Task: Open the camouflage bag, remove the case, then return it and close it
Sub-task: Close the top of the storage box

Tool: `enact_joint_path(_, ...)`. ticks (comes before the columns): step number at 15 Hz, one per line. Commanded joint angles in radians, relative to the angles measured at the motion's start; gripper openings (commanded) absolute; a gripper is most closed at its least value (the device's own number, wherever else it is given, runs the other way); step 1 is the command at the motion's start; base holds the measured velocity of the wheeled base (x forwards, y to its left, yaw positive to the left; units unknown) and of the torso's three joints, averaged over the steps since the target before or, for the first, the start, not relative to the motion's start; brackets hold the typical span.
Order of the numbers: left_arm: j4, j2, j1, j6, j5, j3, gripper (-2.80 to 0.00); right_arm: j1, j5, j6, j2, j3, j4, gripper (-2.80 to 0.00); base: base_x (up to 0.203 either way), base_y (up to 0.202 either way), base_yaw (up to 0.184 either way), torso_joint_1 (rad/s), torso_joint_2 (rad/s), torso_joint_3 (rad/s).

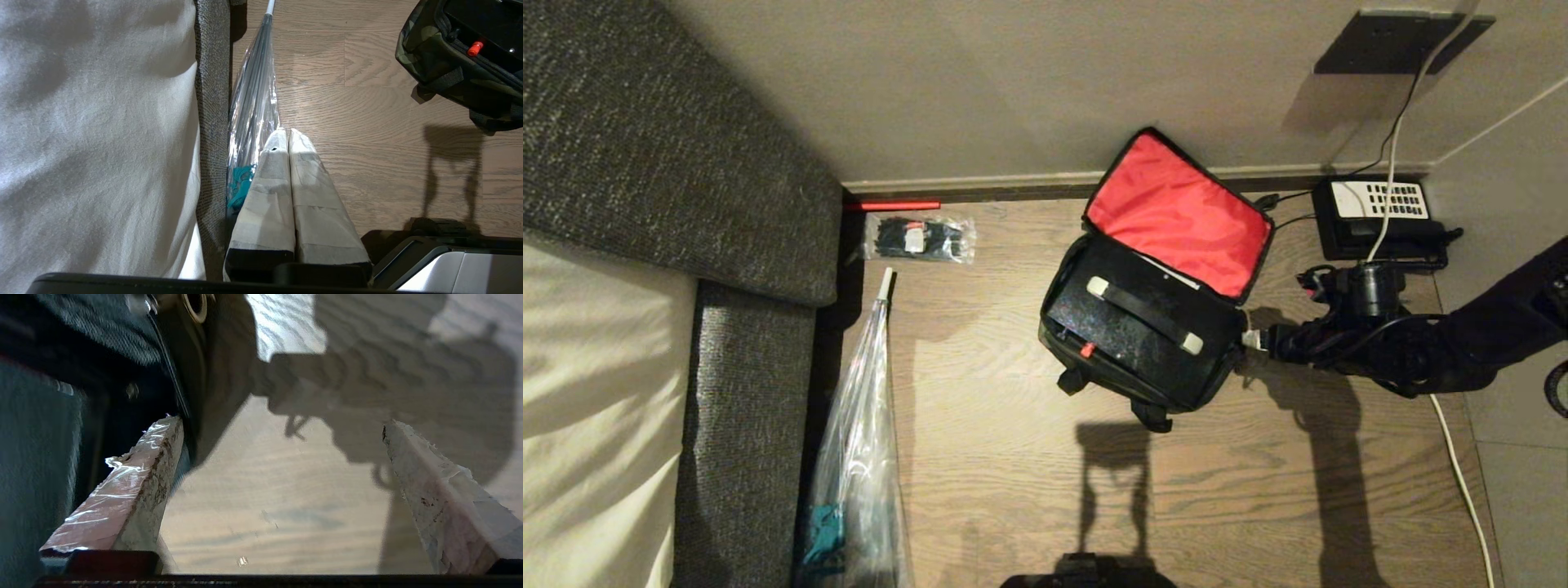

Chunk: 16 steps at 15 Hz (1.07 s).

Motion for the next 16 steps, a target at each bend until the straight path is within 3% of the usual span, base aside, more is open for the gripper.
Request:
enact_joint_path(1,0.0,0.0,0.0,0.0,0.0,0.0,-2.8,0.0,0.001,0.008,0.04,-0.032,-0.014,-2.8,0.0,0.0,0.0,0.0,0.0,0.0)
enact_joint_path(5,0.0,0.0,0.0,0.0,0.0,0.0,-2.8,0.003,0.01,0.011,0.055,-0.034,-0.02,-2.8,0.0,0.0,0.0,0.0,0.0,0.0)
enact_joint_path(8,0.0,0.0,0.0,0.0,0.0,0.0,-2.8,0.005,0.074,0.026,0.047,-0.032,-0.006,-2.8,0.0,0.0,0.0,0.0,0.0,0.0)
enact_joint_path(16,0.0,0.0,0.001,0.0,0.0,0.0,-2.8,0.014,0.078,0.015,0.041,-0.036,-0.022,-2.8,0.0,0.0,0.0,0.0,0.0,0.0)
